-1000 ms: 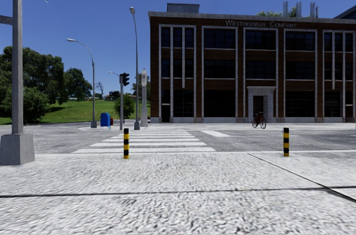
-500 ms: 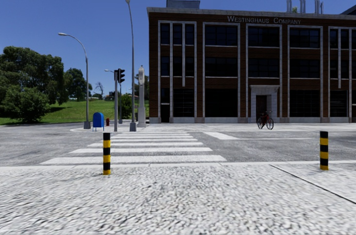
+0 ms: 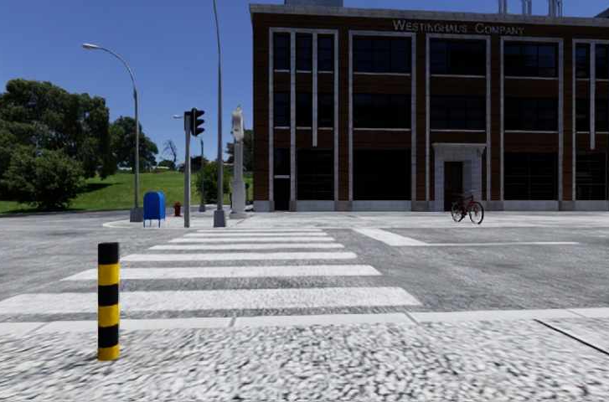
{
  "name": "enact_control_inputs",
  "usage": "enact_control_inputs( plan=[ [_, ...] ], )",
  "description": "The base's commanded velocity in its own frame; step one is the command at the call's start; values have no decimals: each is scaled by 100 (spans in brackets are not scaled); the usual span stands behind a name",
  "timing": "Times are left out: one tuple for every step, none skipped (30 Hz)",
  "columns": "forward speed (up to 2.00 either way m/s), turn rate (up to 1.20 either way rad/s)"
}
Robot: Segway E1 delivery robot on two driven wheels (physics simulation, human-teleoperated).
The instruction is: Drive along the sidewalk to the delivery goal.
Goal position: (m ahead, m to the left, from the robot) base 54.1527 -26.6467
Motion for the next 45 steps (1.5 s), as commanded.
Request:
enact_control_inputs(
  plan=[
    [200, 11],
    [200, 11],
    [200, 11],
    [200, 12],
    [200, 12],
    [200, 14],
    [200, 18],
    [200, 20],
    [200, 20],
    [200, 20],
    [200, 20],
    [200, 20],
    [200, 19],
    [200, 4],
    [200, 0],
    [200, 0],
    [200, 0],
    [195, 0],
    [192, 0],
    [183, 0],
    [171, 0],
    [163, 0],
    [160, 0],
    [160, 0],
    [159, 0],
    [158, 0],
    [157, 0],
    [157, 0],
    [157, 0],
    [157, 0],
    [157, 0],
    [157, 0],
    [157, 0],
    [157, 0],
    [157, 0],
    [157, 0],
    [157, 0],
    [157, 0],
    [157, 0],
    [157, 0],
    [157, 9],
    [157, 9],
    [157, 15],
    [157, 16],
    [157, 17]
  ],
)
